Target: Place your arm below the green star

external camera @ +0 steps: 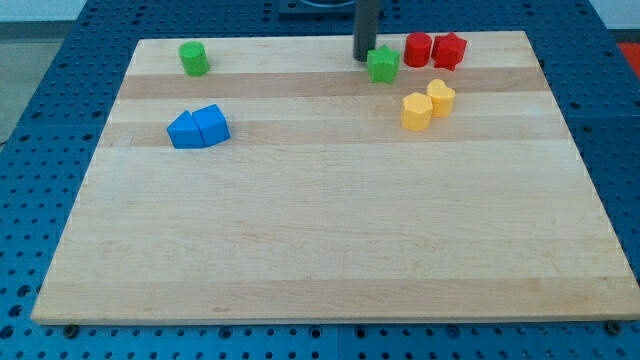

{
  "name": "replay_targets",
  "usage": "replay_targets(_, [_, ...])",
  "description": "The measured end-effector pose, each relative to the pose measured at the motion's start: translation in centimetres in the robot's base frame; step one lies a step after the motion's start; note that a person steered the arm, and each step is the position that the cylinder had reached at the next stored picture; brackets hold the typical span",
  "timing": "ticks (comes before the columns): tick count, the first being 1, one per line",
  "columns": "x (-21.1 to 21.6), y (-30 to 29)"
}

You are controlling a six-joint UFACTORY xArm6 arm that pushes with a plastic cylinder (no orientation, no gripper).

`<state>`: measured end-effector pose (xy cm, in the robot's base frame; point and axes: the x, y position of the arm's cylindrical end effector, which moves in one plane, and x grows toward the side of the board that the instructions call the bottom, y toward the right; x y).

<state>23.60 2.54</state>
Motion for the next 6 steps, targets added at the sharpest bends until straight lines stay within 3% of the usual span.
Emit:
replay_targets(1, [3.9, -4.2])
replay_targets(2, [9.0, -3.0])
replay_targets(4, [9.4, 3.7])
replay_targets(6, [7.4, 2.2])
